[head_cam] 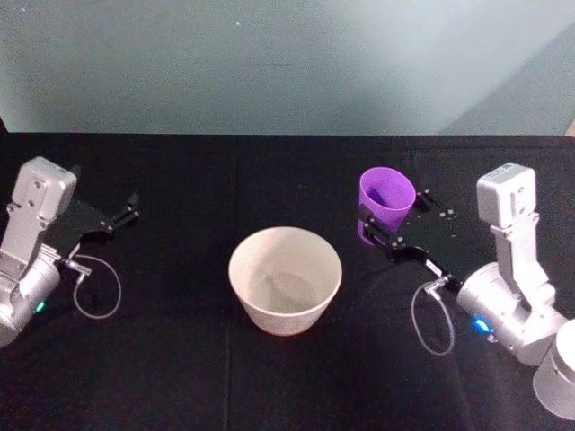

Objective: Pick up the cup and pour the mung beans from the cup into the bowl.

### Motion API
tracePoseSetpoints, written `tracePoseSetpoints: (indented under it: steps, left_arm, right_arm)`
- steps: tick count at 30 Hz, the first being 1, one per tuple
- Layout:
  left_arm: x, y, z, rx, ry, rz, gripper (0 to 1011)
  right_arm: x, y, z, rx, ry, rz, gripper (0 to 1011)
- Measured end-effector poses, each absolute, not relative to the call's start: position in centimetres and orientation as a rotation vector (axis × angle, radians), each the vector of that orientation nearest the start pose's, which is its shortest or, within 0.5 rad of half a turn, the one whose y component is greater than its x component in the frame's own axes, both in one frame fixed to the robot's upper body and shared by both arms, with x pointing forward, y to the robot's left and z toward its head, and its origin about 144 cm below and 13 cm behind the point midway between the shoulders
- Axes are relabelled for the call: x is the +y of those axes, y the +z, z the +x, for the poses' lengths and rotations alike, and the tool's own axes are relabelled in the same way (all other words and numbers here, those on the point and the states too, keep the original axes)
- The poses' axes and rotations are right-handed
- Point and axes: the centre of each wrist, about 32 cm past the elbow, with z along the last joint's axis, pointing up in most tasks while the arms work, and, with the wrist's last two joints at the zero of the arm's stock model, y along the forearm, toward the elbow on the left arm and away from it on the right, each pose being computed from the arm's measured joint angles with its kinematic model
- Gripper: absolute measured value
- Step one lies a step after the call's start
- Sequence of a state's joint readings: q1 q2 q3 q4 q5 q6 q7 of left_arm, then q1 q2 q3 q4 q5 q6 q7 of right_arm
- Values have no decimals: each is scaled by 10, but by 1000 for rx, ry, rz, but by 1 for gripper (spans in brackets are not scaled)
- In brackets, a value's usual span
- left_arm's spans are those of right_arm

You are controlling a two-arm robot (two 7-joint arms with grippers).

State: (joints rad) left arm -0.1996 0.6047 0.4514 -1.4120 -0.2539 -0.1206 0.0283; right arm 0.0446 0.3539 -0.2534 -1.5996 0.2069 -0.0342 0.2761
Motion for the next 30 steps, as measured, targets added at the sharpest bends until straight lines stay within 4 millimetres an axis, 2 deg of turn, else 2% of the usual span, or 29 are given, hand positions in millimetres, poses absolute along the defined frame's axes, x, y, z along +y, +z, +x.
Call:
tracePoseSetpoints:
  steps: [9, 30]
  left_arm:
    - [310, 1140, 489, -285, 1248, 304, 1000]
    - [310, 1140, 489, -285, 1248, 304, 1000]
  right_arm:
    - [-256, 1174, 455, -123, -1029, -87, 729]
    - [-257, 1174, 455, -134, -1026, -98, 729]
